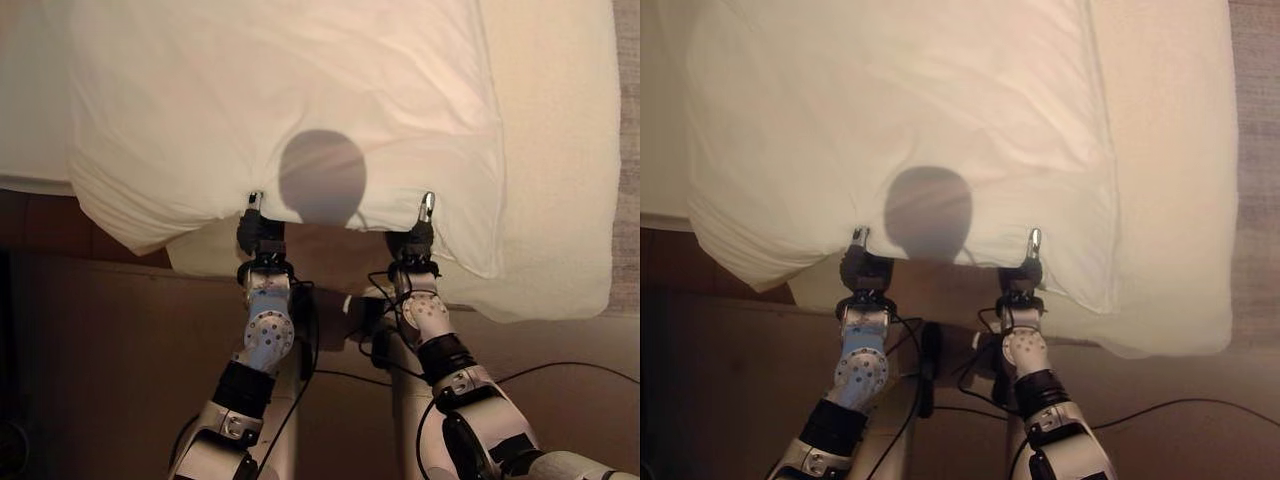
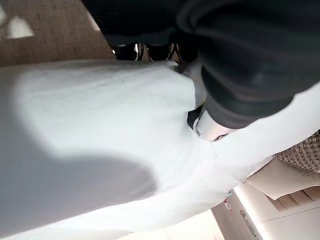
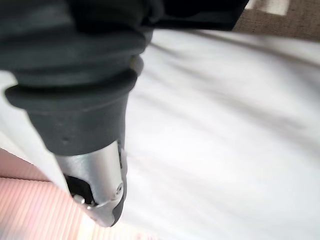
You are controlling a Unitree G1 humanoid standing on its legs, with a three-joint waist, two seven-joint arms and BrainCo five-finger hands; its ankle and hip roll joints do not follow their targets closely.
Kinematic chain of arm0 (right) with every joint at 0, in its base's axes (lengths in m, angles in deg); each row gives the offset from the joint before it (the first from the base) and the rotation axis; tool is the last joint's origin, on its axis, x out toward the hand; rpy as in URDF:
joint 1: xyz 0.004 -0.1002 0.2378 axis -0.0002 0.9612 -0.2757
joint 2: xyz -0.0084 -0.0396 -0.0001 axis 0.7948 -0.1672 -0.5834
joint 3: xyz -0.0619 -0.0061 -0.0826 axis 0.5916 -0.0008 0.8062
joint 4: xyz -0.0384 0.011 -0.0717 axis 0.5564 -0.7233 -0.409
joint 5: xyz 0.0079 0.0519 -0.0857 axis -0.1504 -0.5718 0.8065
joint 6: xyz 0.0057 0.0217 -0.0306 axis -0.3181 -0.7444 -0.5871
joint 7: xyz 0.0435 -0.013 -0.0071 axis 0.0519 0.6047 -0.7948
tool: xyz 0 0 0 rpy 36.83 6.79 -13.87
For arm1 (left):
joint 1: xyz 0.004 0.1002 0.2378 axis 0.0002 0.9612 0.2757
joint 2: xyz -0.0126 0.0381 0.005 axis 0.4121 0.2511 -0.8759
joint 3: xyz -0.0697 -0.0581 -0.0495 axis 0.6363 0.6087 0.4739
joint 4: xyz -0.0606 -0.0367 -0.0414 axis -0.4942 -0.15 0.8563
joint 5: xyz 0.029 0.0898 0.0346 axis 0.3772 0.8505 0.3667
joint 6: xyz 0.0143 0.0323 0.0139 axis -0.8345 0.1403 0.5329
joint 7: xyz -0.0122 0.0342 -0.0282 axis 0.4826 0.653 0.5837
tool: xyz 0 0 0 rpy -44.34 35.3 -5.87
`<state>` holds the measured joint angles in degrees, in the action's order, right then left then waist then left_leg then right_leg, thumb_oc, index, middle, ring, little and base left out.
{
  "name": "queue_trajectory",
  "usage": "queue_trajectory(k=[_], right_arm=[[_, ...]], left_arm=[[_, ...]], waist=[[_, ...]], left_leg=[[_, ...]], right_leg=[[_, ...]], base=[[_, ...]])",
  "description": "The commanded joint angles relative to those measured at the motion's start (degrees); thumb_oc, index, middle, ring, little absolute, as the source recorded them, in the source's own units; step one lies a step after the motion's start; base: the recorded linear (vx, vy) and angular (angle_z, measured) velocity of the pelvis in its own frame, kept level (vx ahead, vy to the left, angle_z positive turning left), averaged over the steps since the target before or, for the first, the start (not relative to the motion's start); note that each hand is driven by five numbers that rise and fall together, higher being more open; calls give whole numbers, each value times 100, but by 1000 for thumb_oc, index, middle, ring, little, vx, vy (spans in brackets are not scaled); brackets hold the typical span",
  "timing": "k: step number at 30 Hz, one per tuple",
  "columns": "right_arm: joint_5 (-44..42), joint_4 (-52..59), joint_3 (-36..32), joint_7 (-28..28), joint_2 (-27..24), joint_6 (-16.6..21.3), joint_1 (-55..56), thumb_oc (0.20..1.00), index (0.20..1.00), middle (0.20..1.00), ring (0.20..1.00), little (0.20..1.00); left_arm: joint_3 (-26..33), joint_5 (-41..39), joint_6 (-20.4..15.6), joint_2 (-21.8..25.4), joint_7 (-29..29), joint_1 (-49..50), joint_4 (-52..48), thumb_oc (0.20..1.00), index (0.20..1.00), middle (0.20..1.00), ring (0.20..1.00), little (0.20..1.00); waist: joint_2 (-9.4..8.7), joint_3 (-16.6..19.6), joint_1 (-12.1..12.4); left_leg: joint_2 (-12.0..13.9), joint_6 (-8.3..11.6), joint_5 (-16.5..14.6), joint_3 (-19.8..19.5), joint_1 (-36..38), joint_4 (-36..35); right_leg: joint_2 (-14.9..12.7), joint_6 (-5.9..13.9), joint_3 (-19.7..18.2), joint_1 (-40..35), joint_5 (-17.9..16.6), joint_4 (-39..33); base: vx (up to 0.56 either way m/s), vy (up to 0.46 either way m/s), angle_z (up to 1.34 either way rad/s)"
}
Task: Make the bed
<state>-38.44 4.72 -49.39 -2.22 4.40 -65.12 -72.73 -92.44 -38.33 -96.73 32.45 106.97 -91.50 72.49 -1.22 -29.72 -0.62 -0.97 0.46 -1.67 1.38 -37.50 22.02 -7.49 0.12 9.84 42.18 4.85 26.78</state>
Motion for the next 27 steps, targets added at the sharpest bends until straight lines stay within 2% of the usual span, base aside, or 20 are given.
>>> queue_trajectory(k=[1,7,8,9,10,11,22,27], right_arm=[[-185,538,-1154,-15,-994,865,758,1000,1000,1000,1000,1000],[-165,511,-1226,-43,-1046,804,850,1000,1000,1000,1000,1000],[-147,517,-1213,-57,-1063,792,844,592,592,592,592,592],[-145,518,-1212,-56,-1062,792,843,592,592,592,592,592],[-129,516,-1198,-53,-1060,780,849,313,313,313,313,313],[-115,541,-1184,-51,-1043,788,849,200,200,200,200,200],[-48,871,-956,-275,-920,736,924,200,200,200,200,200],[-55,1146,-805,-444,-860,750,1006,200,200,200,200,200]], left_arm=[[1217,685,-921,300,-12,177,-950,200,200,200,200,200],[1305,737,-922,309,70,201,-941,200,200,200,200,200],[1319,750,-928,315,72,192,-946,200,200,200,200,200],[1320,751,-928,315,73,191,-945,200,200,200,200,200],[1330,760,-930,319,82,193,-931,200,200,200,200,200],[1360,757,-943,323,98,196,-916,200,200,200,200,200],[1423,722,-999,253,140,254,-891,200,200,200,200,200],[1351,577,-984,204,84,221,-694,200,200,200,200,200]], waist=[[352,607,-53],[326,620,-86],[320,625,-85],[320,626,-86],[325,632,-91],[324,639,-91],[335,662,-83],[399,644,-93]], left_leg=[[31,53,-70,41,-353,138],[47,59,-68,36,-359,129],[55,65,-63,37,-370,129],[55,65,-63,37,-374,130],[58,63,-62,40,-379,127],[55,68,-60,39,-390,133],[21,46,-39,40,-351,58],[-6,65,97,41,-158,-257]], right_leg=[[125,590,-134,-145,-327,-510],[133,590,-137,-115,-336,-503],[133,590,-142,-110,-335,-498],[133,590,-142,-107,-335,-497],[133,590,-143,-99,-331,-493],[138,587,-137,-99,-328,-492],[157,580,-150,-88,-334,-489],[182,593,-202,-217,-355,-648]], base=[[0,0,0],[0,0,0],[0,0,0],[0,0,0],[0,0,0],[0,0,0],[0,0,0],[11,-13,-1]])
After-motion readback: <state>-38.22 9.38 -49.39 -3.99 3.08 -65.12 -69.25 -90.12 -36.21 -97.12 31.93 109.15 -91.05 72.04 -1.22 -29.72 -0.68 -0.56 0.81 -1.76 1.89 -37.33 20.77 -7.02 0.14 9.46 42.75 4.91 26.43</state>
